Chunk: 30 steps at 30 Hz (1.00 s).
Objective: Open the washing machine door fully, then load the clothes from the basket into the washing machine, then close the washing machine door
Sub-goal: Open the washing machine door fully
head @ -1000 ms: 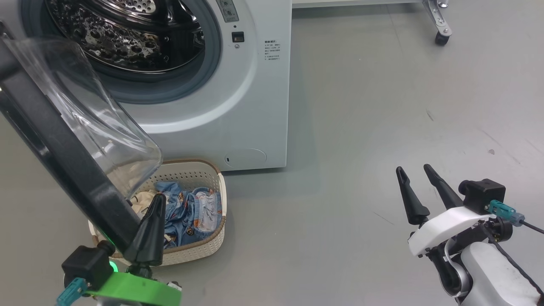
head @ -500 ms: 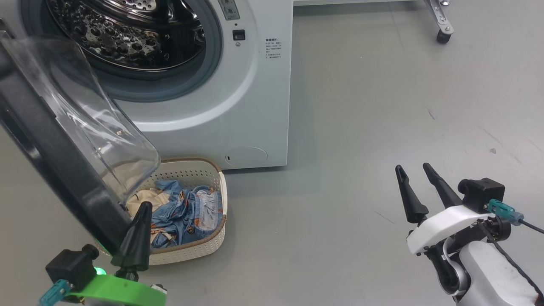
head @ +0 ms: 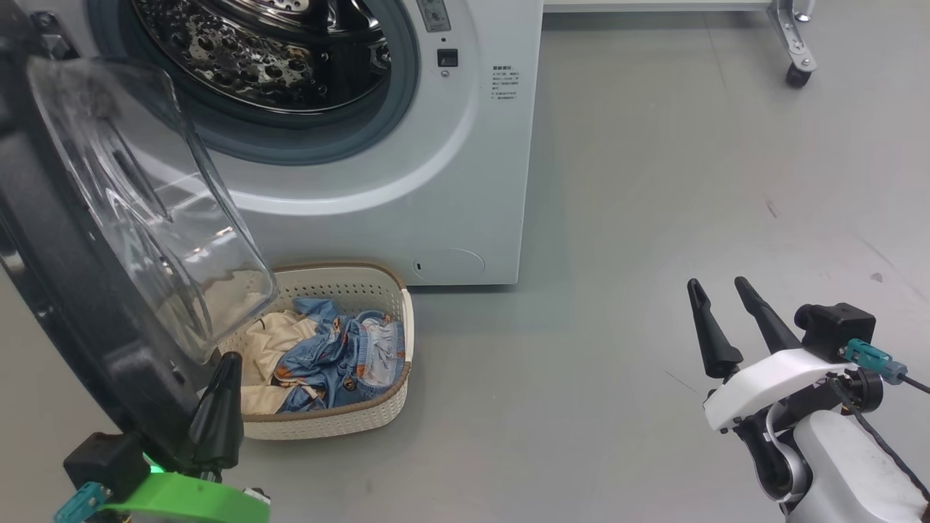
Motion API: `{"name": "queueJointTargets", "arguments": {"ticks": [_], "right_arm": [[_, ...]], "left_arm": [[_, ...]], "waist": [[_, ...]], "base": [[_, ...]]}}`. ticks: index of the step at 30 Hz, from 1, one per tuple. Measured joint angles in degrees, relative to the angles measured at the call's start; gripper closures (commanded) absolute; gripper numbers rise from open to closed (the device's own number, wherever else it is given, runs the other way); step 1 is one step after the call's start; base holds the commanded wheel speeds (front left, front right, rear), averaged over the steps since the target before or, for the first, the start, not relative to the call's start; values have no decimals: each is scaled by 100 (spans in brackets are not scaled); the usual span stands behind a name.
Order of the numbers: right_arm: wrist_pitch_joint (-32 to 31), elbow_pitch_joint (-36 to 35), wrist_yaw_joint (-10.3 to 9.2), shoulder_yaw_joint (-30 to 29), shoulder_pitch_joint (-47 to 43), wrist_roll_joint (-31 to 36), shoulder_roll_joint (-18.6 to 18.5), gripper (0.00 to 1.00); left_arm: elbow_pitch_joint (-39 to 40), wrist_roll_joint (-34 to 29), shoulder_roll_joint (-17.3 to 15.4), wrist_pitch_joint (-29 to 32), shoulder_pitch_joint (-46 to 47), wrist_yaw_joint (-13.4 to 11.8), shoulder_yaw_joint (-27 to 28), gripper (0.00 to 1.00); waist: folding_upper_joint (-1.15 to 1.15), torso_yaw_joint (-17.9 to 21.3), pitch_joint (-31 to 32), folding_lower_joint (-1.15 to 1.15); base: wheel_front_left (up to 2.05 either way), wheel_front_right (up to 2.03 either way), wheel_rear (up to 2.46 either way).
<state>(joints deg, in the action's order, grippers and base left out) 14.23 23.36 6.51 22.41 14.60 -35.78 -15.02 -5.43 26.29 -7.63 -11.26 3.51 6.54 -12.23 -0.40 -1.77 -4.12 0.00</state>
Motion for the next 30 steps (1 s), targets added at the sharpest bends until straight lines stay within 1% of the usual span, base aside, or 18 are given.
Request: {"name": "queueJointTargets", "arguments": {"ticks": [5,15,24,30], "right_arm": [[0,9,0,-37,-3,1,10,0],[0,30,2,-68,-19,44,43,0],[0,38,8,-81,-23,69,74,0],[0,45,9,-91,-23,87,113,0]], "left_arm": [[-67,42,-4,-13,3,0,51,100],[-192,42,-127,-47,4,-22,171,100],[-194,51,-216,-63,5,-144,400,100],[-194,176,-355,-7,4,-314,669,100]], "waist": [[0,-170,18,0],[0,-512,66,0],[0,-772,80,0],[0,-903,54,0]], "base": [[0,0,0],[0,0,0],[0,0,0],[0,0,0]]}}
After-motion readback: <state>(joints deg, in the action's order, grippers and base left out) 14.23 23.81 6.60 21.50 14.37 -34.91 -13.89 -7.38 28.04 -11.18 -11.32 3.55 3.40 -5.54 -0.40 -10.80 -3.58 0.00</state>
